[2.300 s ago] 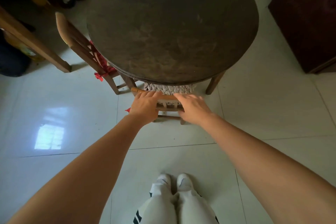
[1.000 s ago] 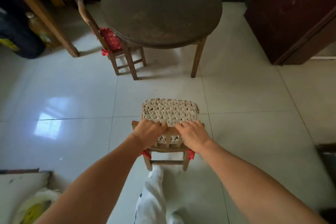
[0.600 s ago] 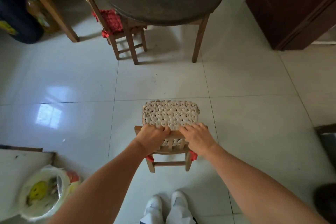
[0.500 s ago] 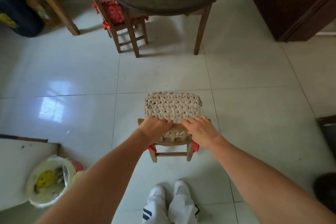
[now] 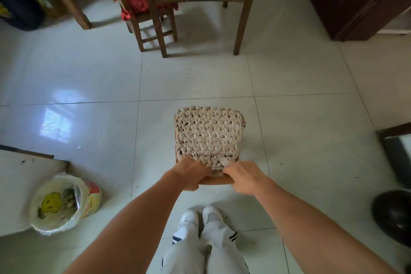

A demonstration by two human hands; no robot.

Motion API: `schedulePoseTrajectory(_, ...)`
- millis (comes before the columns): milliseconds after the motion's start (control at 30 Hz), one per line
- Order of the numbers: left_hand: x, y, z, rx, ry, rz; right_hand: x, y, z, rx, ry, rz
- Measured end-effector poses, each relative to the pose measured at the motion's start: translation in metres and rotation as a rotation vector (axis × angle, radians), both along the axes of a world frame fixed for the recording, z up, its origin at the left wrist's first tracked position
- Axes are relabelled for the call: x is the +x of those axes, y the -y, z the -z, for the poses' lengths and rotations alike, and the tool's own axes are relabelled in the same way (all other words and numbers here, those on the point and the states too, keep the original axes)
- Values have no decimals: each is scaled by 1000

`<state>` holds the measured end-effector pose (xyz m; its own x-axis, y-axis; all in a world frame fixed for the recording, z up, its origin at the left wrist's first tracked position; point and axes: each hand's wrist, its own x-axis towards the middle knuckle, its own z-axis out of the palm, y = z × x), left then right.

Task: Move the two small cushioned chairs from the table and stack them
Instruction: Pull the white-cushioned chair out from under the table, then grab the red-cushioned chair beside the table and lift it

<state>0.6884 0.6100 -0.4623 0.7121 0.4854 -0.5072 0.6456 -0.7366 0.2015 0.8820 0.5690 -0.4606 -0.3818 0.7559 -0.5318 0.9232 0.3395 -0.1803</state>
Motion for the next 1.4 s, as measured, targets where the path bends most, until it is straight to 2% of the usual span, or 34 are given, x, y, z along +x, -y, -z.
schedulePoseTrajectory(167,-2,4,6,-24,7,-53,2,3,5,-42,-10,40)
schedulePoseTrajectory(267,-3,3,1,-156,-45,-159,-2,-5,-1,-202,-3,104)
schedulePoseTrajectory(333,-6,-1,-12,-287,-16,-324,-6,-14,-14,-313,-88,242)
schedulePoseTrajectory(433,-16,-11,-44,-395,147,-615,-16,-27,-47,-318,-247,429)
schedulePoseTrajectory(600,-50,-44,-128,-414,498,-1056,-45,-66,-120,-220,-515,670)
schedulePoseTrajectory(667,-68,-52,-164,-428,635,-1224,-63,-83,-150,-184,-586,687)
schedulePoseTrajectory(800,-109,-70,-214,-430,817,-1409,-106,-117,-195,-143,-683,680)
schedulePoseTrajectory(967,-177,-105,-249,-450,988,-1513,-168,-166,-232,-97,-731,667)
schedulePoseTrajectory(1133,-262,-169,-273,-472,1105,-1543,-242,-227,-253,-46,-806,778)
schedulePoseTrajectory(1300,-326,-226,-293,-467,1116,-1534,-300,-278,-263,-33,-877,871)
schedulePoseTrajectory(1400,-350,-260,-297,-470,1099,-1546,-324,-314,-264,-54,-858,867)
